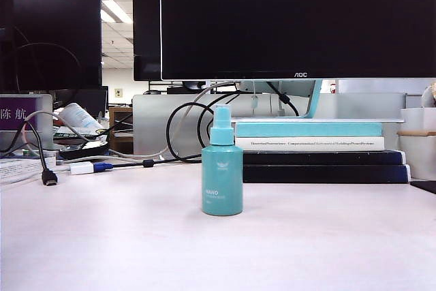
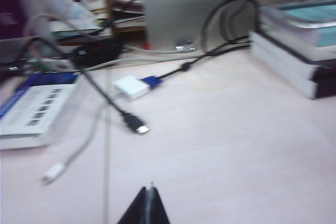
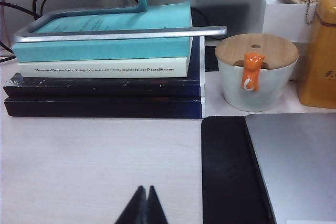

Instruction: Pick up the sprayer with the left hand and remove the lid with the right hand then place it on the table.

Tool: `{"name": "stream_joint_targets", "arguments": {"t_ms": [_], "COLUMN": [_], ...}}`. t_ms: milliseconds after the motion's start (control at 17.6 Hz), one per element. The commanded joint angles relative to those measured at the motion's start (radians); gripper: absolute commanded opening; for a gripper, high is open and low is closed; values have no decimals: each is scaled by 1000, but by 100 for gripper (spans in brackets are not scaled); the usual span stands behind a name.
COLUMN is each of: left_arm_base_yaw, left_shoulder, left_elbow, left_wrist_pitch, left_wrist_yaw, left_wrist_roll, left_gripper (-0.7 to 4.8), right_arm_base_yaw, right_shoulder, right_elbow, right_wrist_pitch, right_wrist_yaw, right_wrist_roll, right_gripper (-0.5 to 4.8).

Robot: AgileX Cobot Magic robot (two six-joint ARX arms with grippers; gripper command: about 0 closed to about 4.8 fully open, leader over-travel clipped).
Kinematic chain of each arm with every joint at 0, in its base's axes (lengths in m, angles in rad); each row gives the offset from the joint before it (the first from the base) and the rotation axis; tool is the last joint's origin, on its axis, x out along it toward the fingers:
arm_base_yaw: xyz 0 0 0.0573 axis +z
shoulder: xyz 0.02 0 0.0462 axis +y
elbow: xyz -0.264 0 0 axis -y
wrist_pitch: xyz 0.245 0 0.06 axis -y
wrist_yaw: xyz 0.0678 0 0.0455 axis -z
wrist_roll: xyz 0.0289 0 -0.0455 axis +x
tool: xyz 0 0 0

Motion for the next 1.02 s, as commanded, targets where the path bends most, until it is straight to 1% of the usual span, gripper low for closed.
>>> {"name": "stream_joint_targets", "arguments": {"t_ms": [57, 227, 284, 454, 511, 567, 624, 681, 738, 851, 964, 1021], "left_arm_base_yaw": [3, 3, 3, 3, 3, 3, 3, 3, 3, 3, 3, 3], "left_shoulder": [-2, -2, -2, -2, -2, -2, -2, -2, -1, 14, 66, 142], "left_elbow": [1, 1, 1, 1, 4, 10, 30, 59, 84, 145, 203, 259], "left_wrist_pitch": [19, 20, 27, 79, 108, 131, 131, 124, 116, 108, 109, 108], "left_wrist_yaw": [-21, -5, 40, 96, 88, 57, 4, -15, -16, -18, -18, 18], "left_wrist_roll": [-30, -29, -29, -35, -72, -114, -157, -167, -158, -154, -145, -114], "left_gripper": [-4, -1, -1, -1, -2, -2, -2, -2, -2, -2, -2, -2], "right_arm_base_yaw": [0, 0, 0, 0, 0, 0, 0, 0, 1, 1, 1, 1], "right_shoulder": [-1, -1, -1, -1, -1, -1, -1, -1, -1, -1, -1, -1], "right_elbow": [-4, -4, -4, -4, -3, 0, 5, 18, 32, 66, 98, 125], "right_wrist_pitch": [7, 7, 7, 7, 7, 1, -8, -29, -47, -47, 7, 47], "right_wrist_yaw": [0, -1, -1, 0, 1, 6, 37, 92, 121, 138, 138, 147], "right_wrist_roll": [2, 2, 25, 25, 24, 19, 20, 21, 21, 47, 47, 47], "right_gripper": [-5, -5, -5, -5, -5, -5, -6, -6, -6, -6, -6, -6]}}
